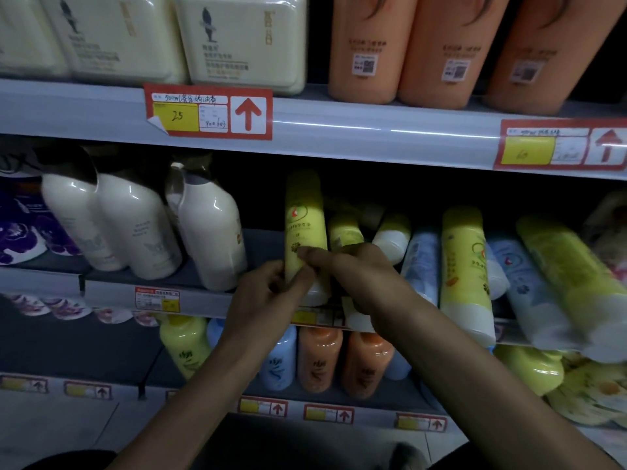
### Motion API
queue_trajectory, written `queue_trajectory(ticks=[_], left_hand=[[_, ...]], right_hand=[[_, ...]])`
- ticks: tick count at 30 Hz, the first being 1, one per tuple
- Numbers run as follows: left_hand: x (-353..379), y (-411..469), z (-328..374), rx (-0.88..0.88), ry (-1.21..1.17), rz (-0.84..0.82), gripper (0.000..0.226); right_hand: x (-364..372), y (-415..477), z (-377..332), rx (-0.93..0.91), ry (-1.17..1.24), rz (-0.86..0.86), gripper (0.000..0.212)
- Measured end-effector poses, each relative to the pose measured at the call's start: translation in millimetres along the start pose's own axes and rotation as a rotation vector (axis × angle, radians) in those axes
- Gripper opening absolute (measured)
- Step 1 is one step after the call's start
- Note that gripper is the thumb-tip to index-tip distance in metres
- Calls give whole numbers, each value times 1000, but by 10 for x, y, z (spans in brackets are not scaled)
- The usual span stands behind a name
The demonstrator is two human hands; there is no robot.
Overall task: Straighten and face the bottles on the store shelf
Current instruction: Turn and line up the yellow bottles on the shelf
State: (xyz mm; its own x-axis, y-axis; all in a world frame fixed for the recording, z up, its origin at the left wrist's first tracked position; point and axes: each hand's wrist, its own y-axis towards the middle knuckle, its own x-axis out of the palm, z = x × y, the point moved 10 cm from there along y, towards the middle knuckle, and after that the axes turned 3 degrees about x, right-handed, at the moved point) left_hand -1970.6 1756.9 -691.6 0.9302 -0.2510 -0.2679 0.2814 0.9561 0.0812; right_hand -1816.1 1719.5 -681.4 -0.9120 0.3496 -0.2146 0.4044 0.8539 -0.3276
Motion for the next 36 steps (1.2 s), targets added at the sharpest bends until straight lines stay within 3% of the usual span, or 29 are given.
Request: queue_trajectory(ticks=[3,8,11,17,21,25,36], left_hand=[[37,30,32,101,47,13,20],[43,164,-12,209,32,48,34],[52,253,-122,216,40,80,41],[43,439,-236,148,8,211,29],[48,535,-327,79,-87,251,43],[56,653,-413,39,-164,273,49],[-18,784,-405,30,-97,329,57]], right_hand=[[4,88,-42,-20,-44,30,31],[49,297,-129,-82,-136,25,37],[108,429,-96,-149,-161,90,44],[175,488,-226,-331,-290,320,41],[295,546,-330,-399,-300,350,34],[346,698,-340,-386,-325,341,26],[373,1061,-272,-272,-213,260,31]])
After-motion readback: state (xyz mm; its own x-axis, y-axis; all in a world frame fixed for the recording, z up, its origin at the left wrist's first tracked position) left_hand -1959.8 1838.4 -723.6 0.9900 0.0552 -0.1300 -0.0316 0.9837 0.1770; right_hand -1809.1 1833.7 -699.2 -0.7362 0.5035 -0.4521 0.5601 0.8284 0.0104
